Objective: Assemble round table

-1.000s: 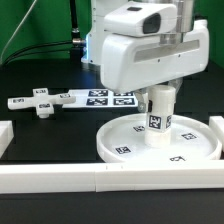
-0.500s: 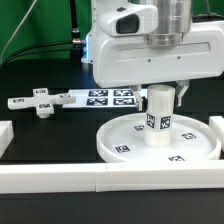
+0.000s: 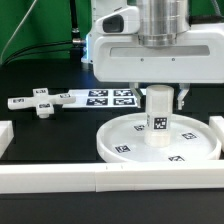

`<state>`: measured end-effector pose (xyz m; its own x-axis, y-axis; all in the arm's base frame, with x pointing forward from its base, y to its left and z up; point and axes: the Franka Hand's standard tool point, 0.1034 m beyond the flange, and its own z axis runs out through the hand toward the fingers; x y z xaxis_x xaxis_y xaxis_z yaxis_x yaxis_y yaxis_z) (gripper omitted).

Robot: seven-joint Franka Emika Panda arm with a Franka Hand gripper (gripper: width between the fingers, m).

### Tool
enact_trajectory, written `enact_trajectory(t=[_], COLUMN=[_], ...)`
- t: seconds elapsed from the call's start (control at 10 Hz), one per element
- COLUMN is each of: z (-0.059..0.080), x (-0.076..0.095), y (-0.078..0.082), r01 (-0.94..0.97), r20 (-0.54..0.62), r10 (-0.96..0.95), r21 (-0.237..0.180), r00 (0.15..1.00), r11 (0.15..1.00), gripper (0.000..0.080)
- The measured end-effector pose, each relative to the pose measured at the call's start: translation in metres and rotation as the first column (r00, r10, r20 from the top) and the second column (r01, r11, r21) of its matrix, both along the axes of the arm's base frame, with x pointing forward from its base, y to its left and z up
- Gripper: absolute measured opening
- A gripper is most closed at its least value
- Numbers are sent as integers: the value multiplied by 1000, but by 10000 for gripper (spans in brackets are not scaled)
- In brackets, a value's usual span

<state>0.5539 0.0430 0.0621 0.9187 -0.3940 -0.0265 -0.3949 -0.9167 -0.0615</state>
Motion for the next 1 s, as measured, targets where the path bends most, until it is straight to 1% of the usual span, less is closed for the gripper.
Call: enact_trajectory(t=[0.1, 0.2, 0.3, 0.5, 0.7, 0.8, 0.9, 1.0], z=[0, 0, 0, 0, 0, 1, 1, 1], x=[0, 2, 2, 2, 2, 3, 3, 3], y=[0, 1, 1, 2, 3, 3, 4, 3], r01=[70, 189, 236, 515, 673, 747, 769, 757], r20=[-4, -8, -11, -58, -89, -108, -113, -110], r10=[-70, -189, -235, -513, -668, -740, -761, -750], r21=[13, 18, 20, 57, 54, 54, 55, 57], r00=[998, 982, 972, 857, 739, 664, 638, 652], r11=[997, 982, 972, 855, 738, 663, 637, 651], gripper=[409, 409, 409, 409, 409, 409, 409, 409])
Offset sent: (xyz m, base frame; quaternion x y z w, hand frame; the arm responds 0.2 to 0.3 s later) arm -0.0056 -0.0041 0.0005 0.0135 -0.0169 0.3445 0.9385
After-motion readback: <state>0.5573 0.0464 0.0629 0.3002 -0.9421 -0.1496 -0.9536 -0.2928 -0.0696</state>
